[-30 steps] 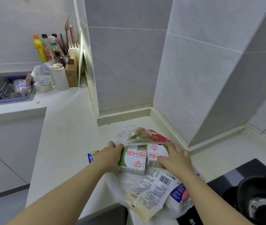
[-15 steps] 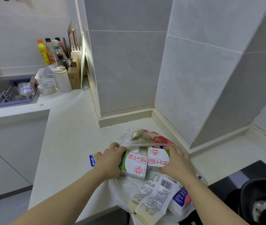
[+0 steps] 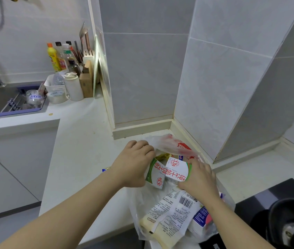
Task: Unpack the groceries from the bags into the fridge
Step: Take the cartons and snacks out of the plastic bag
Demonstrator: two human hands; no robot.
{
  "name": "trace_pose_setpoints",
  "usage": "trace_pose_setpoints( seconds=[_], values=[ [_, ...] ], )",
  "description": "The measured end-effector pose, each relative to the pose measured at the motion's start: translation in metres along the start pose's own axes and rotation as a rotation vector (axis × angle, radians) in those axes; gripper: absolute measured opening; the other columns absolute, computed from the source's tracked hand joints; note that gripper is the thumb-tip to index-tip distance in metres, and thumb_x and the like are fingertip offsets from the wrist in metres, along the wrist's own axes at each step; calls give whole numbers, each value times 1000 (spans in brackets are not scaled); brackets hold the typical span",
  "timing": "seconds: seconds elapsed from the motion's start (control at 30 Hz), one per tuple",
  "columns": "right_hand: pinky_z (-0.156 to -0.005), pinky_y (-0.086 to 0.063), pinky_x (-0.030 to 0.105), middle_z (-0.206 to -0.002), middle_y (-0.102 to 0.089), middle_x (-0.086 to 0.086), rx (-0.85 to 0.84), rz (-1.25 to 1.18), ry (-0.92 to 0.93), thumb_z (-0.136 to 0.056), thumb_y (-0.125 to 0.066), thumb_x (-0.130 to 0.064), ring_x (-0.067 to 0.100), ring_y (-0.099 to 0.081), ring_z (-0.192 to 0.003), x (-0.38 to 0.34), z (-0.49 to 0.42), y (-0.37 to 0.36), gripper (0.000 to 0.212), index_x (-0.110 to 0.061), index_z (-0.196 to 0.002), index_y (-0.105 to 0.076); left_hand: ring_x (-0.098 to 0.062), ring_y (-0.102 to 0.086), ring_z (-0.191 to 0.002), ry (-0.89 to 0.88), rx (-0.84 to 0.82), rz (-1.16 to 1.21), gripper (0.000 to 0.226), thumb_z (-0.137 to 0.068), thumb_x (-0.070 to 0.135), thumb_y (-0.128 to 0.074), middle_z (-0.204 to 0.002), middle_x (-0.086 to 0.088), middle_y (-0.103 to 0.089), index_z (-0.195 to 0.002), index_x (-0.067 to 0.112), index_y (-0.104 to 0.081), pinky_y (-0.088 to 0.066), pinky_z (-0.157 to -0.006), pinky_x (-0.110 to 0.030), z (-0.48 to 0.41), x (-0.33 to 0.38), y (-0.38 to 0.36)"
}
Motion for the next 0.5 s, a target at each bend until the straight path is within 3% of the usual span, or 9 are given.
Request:
trace_pose_setpoints(
  seconds=[0.1,0.2,0.3,0.5],
  values=[
    [-105,-32,39,-132,-48,-6,11,-56,34,-64,-73,-48,20,-38,-126,-2,1,1,76,-29,-129,-38,-20,-32,-129,1,-64,-9,72,-76,40,-66,-137,5,-44,-138,31,-30,-22,-110,-36,0,-6,-3],
    [-100,-40,37,-136,-43,-9,19,-123,74,-61,-77,-44,18,-40,-125,-7,2,2,77,-31,-128,-40,-21,-46,-113,69,-150,15,67,-75,46,-67,-123,4,-54,-131,35,-33,-37,-95,-33,3,-24,-14],
    [-95,-43,35,-136,-39,-7,1,-112,57,-64,-77,-40,19,-39,-124,-6,2,-1,79,-30,-131,-36,-21,-49,-106,142,-208,101,65,-73,48,-68,-118,4,-55,-126,31,-35,-43,-81,-31,8,-37,-34],
    [-99,-41,39,-135,-40,1,0,-159,17,-66,-75,-35,23,-39,-123,-3,1,-4,89,-23,-141,-27,-20,-42,-114,167,-252,71,68,-74,42,-67,-129,2,-44,-130,21,-36,-39,-90,-31,14,-35,-72]
  ],
)
Point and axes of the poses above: each hand's wrist, its own z-axis away from the middle knuckle, its own y-axis out of the back of the hand, x = y × z, the point moved 10 cm from there along -z, towards the middle knuckle
